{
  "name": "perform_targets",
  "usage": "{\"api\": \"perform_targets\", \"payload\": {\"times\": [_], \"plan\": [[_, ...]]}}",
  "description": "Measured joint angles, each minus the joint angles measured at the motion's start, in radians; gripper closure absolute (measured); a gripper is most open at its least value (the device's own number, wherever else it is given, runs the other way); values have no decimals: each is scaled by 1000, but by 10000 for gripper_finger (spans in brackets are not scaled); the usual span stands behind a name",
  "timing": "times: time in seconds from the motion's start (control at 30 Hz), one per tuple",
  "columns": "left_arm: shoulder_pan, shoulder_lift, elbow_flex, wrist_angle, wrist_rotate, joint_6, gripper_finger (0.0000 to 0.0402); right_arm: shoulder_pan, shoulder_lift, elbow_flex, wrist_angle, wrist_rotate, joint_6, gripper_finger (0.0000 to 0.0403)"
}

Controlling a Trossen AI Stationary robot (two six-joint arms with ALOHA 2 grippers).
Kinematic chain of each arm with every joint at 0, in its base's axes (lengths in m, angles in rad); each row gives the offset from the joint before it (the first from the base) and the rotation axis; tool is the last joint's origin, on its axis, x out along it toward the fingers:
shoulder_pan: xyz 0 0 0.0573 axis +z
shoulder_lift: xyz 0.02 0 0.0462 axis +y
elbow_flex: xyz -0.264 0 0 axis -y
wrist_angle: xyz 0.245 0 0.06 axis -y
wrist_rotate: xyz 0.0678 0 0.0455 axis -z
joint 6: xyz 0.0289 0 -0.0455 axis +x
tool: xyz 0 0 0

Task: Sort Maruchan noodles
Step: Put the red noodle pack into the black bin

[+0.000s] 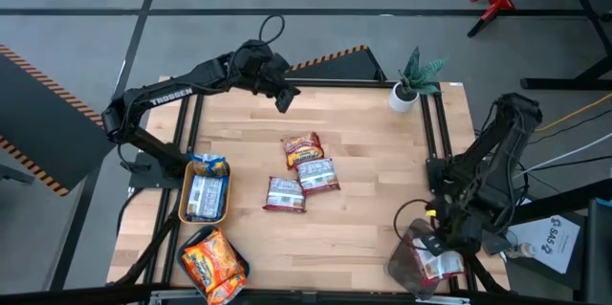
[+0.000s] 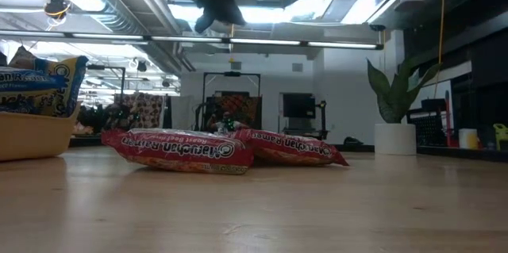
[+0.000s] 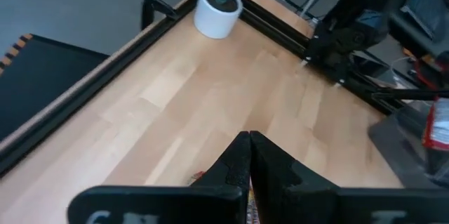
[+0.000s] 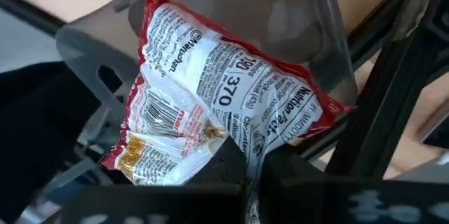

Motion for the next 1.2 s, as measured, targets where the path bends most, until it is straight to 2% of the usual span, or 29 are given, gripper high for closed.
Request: {"api": "perform_targets", "payload": {"times": [0.13, 0.23, 0.33, 0.57, 0.73, 0.87, 1.1, 1.2], "plan": [[1, 0, 0, 0, -23, 6, 396, 2, 17, 0, -5, 28, 100, 403], [1, 0, 0, 0, -25, 9, 396, -1, 38, 0, -1, 3, 204, 403], [1, 0, 0, 0, -26, 30, 400, -25, 81, 0, 13, -76, 207, 403], [1, 0, 0, 0, -47, 32, 395, -29, 143, 0, 14, -45, 207, 402], [1, 0, 0, 3, -48, 32, 400, -85, 182, 0, -6, -41, 208, 389], [1, 0, 0, 3, -48, 32, 398, -124, 202, 0, -8, -44, 206, 348], [1, 0, 0, -1, -46, 32, 390, -123, 196, 0, -1, -36, 181, 237], [1, 0, 0, -15, 8, 35, 393, -124, 165, 0, 28, 72, 178, 205]]}}
